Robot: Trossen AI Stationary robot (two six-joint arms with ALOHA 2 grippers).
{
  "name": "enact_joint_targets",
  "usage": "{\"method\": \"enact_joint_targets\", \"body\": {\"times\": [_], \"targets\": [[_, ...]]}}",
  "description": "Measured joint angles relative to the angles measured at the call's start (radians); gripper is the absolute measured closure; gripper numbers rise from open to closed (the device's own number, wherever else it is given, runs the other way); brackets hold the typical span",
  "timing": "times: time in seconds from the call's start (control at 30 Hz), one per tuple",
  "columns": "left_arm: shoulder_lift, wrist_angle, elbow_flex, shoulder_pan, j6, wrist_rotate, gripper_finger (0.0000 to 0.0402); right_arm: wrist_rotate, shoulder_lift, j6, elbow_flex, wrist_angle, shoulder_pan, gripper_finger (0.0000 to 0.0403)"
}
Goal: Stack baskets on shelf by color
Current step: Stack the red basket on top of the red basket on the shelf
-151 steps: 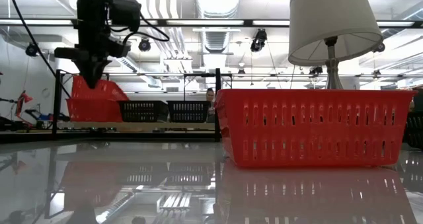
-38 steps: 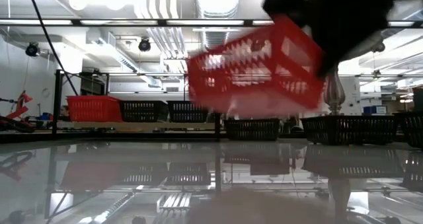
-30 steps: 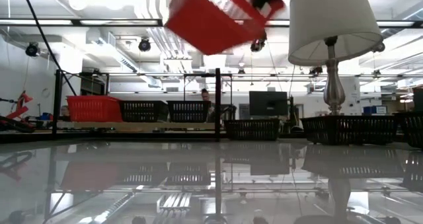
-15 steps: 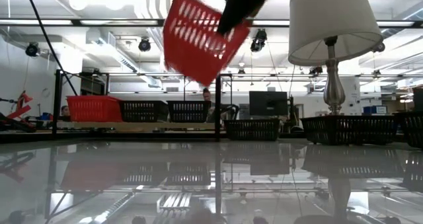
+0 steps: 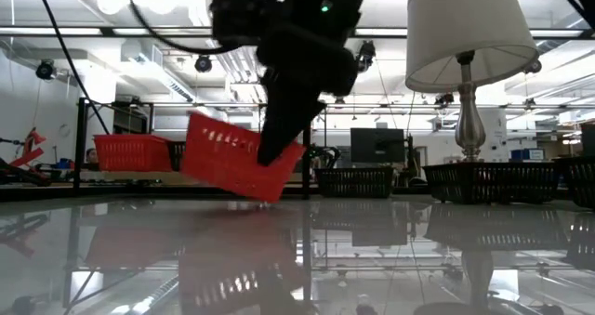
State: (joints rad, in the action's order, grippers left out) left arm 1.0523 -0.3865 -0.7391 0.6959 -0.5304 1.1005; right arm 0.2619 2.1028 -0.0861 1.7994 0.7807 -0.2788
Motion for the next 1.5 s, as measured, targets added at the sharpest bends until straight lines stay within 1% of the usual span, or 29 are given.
{"method": "enact_joint_targets", "body": {"times": [0.13,0.2,0.3,0.43,0.6,0.7,0.77,0.87,0.93,1.0,1.1,1.27,1.4,1.5], "targets": [[0.003,0.000,0.000,0.001,0.000,0.000,0.0320,0.000,0.040,0.014,0.050,0.000,0.005,0.0392],[0.004,0.001,0.000,0.001,0.000,0.000,0.0320,0.001,0.054,0.018,0.073,0.001,0.008,0.0384],[0.004,0.000,0.000,0.001,0.000,0.000,0.0320,0.001,0.060,0.008,0.094,0.000,0.012,0.0358],[0.004,0.000,0.000,0.002,0.001,0.000,0.0320,0.012,0.055,0.021,0.112,0.000,0.016,0.0315],[0.012,-0.004,0.000,0.003,0.004,-0.001,0.0320,0.019,0.010,0.054,0.121,0.035,0.012,0.0273],[0.019,-0.003,0.000,0.004,0.027,-0.001,0.0320,0.020,-0.042,0.051,0.097,0.085,-0.002,0.0262],[0.026,-0.003,-0.001,0.004,0.029,-0.001,0.0320,0.019,-0.088,0.026,0.057,0.106,-0.014,0.0260],[0.042,-0.003,-0.005,0.004,0.030,-0.001,0.0320,0.023,-0.187,-0.009,-0.062,0.087,-0.034,0.0263],[0.053,-0.009,-0.007,0.004,0.030,-0.001,0.0320,0.027,-0.266,-0.027,-0.166,0.021,-0.045,0.0267],[0.067,-0.049,-0.008,0.003,0.030,-0.002,0.0320,0.027,-0.349,-0.029,-0.283,-0.070,-0.057,0.0271],[0.093,-0.113,-0.011,0.003,0.029,-0.004,0.0320,0.027,-0.470,0.008,-0.471,-0.278,-0.073,0.0276],[0.150,-0.208,-0.021,0.003,0.035,-0.028,0.0320,0.027,-0.658,0.141,-0.764,-0.654,-0.077,0.0287],[0.216,-0.236,-0.021,0.003,0.174,-0.096,0.0320,0.029,-0.783,0.289,-0.971,-0.979,-0.063,0.0300],[0.281,-0.233,-0.023,-0.004,0.305,-0.114,0.0320,0.027,-0.853,0.373,-1.092,-1.211,-0.034,0.0312]]}}
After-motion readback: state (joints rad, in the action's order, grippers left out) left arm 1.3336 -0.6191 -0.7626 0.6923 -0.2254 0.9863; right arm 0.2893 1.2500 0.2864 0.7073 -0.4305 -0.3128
